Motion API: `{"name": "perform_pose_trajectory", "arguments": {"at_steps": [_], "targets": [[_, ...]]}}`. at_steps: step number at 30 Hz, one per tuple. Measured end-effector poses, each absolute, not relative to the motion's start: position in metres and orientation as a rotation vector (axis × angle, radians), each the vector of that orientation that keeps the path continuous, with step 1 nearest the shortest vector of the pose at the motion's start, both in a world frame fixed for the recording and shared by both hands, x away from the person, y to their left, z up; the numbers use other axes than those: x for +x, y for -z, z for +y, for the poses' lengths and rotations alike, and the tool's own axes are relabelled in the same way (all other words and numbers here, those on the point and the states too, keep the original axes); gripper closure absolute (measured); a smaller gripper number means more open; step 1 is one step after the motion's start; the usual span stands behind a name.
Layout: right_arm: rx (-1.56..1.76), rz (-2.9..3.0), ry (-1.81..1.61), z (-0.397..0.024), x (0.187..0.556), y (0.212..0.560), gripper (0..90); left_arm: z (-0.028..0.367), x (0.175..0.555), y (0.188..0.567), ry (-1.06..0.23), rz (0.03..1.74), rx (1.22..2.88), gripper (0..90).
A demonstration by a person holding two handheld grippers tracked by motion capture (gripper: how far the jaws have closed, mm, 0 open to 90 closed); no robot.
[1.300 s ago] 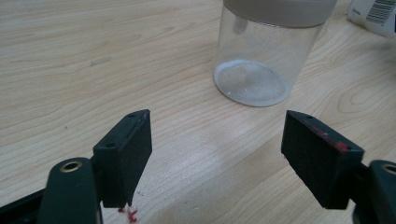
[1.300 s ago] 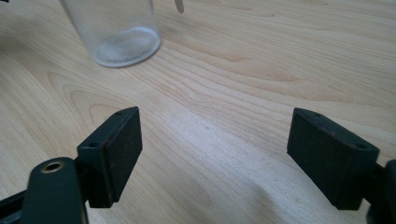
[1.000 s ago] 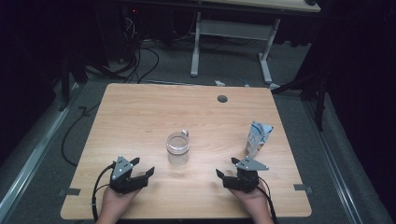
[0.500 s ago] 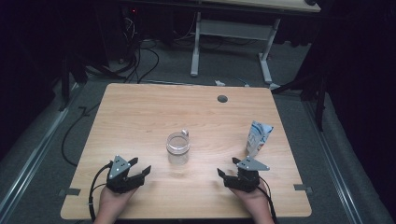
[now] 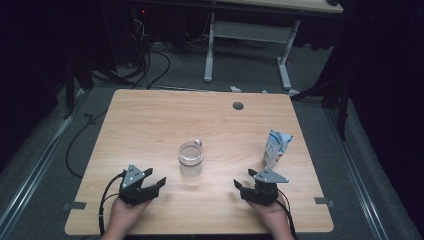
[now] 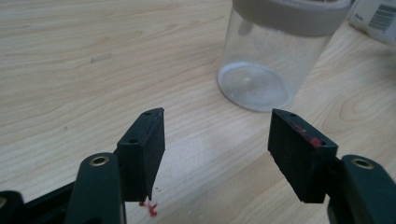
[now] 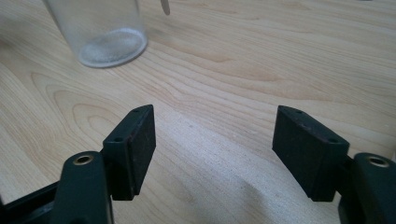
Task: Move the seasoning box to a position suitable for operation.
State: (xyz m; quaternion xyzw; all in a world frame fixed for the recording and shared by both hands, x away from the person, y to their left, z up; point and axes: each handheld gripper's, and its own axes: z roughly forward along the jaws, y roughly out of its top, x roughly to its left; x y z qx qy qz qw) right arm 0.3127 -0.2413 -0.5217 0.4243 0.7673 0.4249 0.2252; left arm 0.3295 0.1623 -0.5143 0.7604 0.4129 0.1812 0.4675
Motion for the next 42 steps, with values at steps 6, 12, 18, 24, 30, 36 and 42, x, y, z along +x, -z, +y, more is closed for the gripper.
{"name": "perform_pose_trajectory", "arguments": {"at_steps": [6, 12, 18, 24, 30, 36, 42], "targets": [[1.163, 2.104, -1.187, -0.241, 0.310, 0.520, 37.0, 0.148, 0.339, 0.501, -0.489, 1.043, 1.855, 45.4], [1.165, 2.117, -1.174, -0.242, 0.311, 0.521, 37.6, 0.137, 0.358, 0.492, -0.502, 1.036, 1.846, 59.9], [1.192, 2.106, -1.175, -0.243, 0.313, 0.521, 37.8, 0.128, 0.374, 0.488, -0.539, 1.026, 1.838, 75.3], [1.207, 2.097, -1.143, -0.241, 0.314, 0.524, 44.8, 0.119, 0.394, 0.487, -0.557, 1.027, 1.811, 89.9], [1.215, 2.071, -1.156, -0.239, 0.312, 0.522, 50.8, 0.109, 0.406, 0.488, -0.524, 1.003, 1.818, 90.0], [1.220, 2.070, -1.165, -0.241, 0.312, 0.523, 53.9, 0.104, 0.405, 0.492, -0.506, 0.981, 1.836, 90.0], [1.230, 2.065, -1.178, -0.244, 0.312, 0.523, 54.8, 0.104, 0.394, 0.492, -0.502, 0.981, 1.833, 90.0]]}}
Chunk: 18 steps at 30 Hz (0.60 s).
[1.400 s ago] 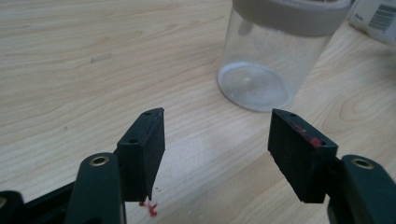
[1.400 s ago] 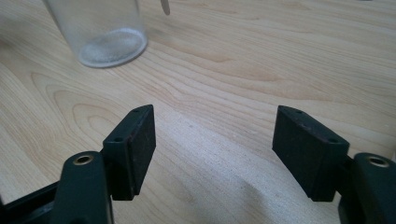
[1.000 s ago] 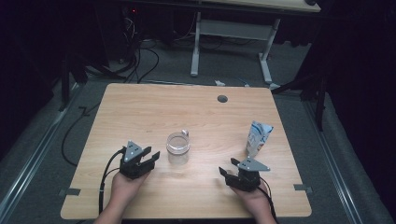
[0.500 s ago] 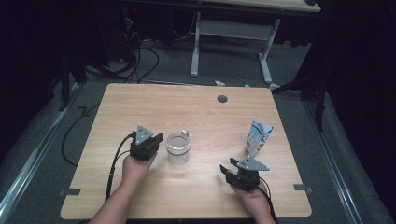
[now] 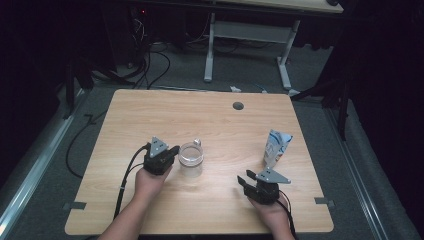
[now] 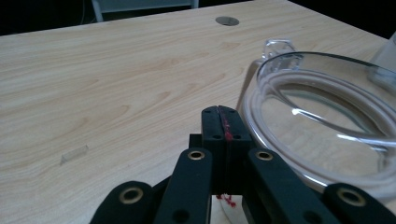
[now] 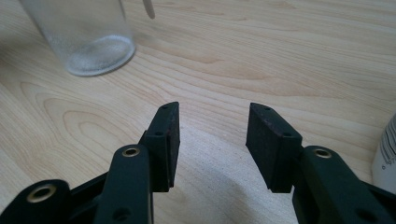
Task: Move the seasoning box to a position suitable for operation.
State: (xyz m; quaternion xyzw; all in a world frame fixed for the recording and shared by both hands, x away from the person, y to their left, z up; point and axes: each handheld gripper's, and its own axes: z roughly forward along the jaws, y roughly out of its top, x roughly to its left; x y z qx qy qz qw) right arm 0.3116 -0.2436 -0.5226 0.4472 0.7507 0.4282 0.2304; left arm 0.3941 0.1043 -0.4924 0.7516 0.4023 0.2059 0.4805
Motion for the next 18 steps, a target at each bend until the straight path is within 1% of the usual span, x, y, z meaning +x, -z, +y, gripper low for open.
{"name": "perform_pose_trajectory", "arguments": {"at_steps": [5, 11, 13, 17, 18], "targets": [[1.230, 2.059, -1.167, -0.246, 0.312, 0.523, 54.5, 0.100, 0.369, 0.490, -0.516, 0.938, 1.835, 90.0], [1.228, 2.049, -1.172, -0.248, 0.312, 0.523, 54.4, 0.098, 0.339, 0.488, -0.504, 0.910, 1.823, 90.0], [1.238, 2.048, -1.172, -0.248, 0.312, 0.523, 53.9, 0.098, 0.338, 0.489, -0.524, 0.906, 1.833, 89.9], [1.251, 2.048, -1.159, -0.247, 0.314, 0.525, 53.0, 0.102, 0.361, 0.492, -0.543, 0.956, 1.833, 89.9], [1.258, 2.042, -1.158, -0.247, 0.314, 0.525, 52.6, 0.102, 0.361, 0.492, -0.543, 0.956, 1.833, 89.8]]}}
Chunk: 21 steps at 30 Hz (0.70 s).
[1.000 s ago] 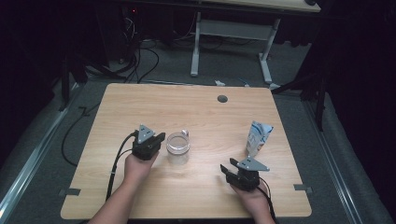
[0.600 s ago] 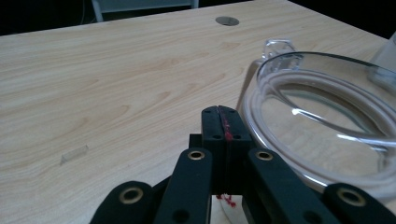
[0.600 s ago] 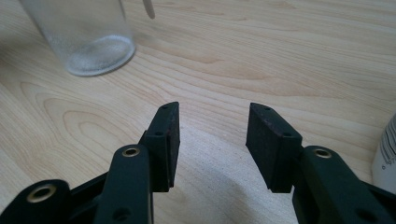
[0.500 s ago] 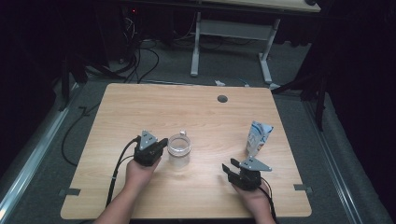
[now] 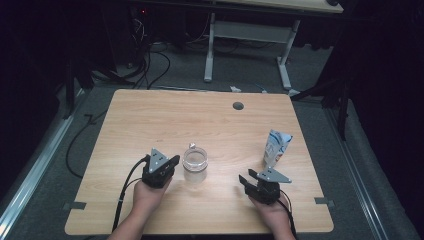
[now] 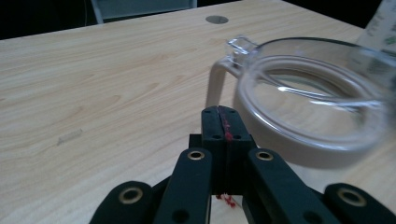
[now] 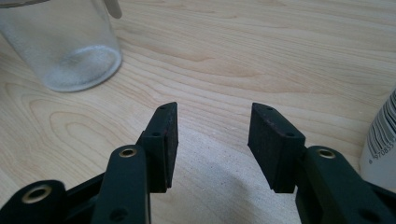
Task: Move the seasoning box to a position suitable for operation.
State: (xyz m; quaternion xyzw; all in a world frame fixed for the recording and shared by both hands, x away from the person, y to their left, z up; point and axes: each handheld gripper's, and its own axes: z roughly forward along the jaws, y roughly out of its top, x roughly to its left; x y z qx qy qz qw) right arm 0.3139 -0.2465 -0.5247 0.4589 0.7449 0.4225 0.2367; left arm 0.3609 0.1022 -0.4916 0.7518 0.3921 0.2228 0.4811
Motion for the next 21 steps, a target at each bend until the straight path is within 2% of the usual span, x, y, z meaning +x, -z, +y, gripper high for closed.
{"name": "perform_pose_trajectory", "arguments": {"at_steps": [4, 9, 21], "targets": [[1.283, 2.020, -1.149, -0.246, 0.316, 0.524, 48.1, 0.097, 0.374, 0.495, -0.545, 0.952, 1.843, 89.9], [1.285, 2.003, -1.122, -0.245, 0.316, 0.524, 50.7, 0.092, 0.371, 0.496, -0.526, 0.940, 1.838, 89.9], [1.258, 2.019, -1.121, -0.246, 0.314, 0.523, 52.2, 0.076, 0.330, 0.492, -0.464, 0.869, 1.831, 89.8]]}}
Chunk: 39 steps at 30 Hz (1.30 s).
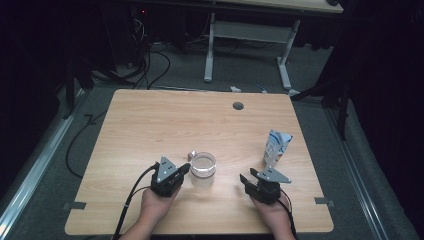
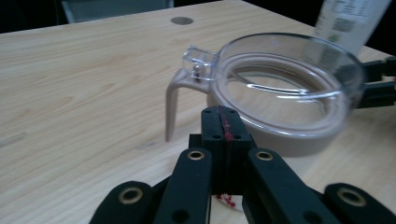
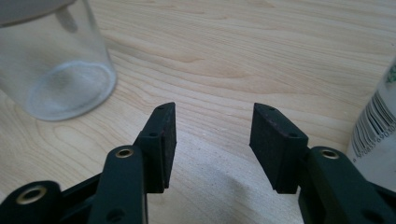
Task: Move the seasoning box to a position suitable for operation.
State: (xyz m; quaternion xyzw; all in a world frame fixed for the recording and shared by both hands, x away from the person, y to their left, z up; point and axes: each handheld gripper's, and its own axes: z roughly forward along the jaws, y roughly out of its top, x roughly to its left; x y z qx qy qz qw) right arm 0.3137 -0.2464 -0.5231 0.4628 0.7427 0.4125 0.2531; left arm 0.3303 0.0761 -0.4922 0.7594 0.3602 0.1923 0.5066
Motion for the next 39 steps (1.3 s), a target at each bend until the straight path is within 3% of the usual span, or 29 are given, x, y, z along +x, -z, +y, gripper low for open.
{"name": "perform_pose_trajectory", "arguments": {"at_steps": [14, 23, 28, 34, 39], "targets": [[1.247, 2.014, -1.125, -0.248, 0.313, 0.522, 56.7, 0.053, 0.319, 0.492, -0.433, 0.814, 1.863, 84.5], [1.240, 2.002, -1.119, -0.248, 0.311, 0.522, 54.3, 0.069, 0.328, 0.488, -0.450, 0.840, 1.999, 55.9], [1.256, 2.002, -1.128, -0.248, 0.313, 0.524, 50.8, 0.083, 0.328, 0.483, -0.487, 0.834, 1.971, 48.4], [1.257, 2.001, -1.124, -0.248, 0.313, 0.524, 49.0, 0.090, 0.334, 0.474, -0.483, 0.854, 1.912, 49.1], [1.262, 2.000, -1.133, -0.249, 0.313, 0.524, 48.5, 0.088, 0.342, 0.470, -0.450, 0.869, 1.887, 60.3]]}}
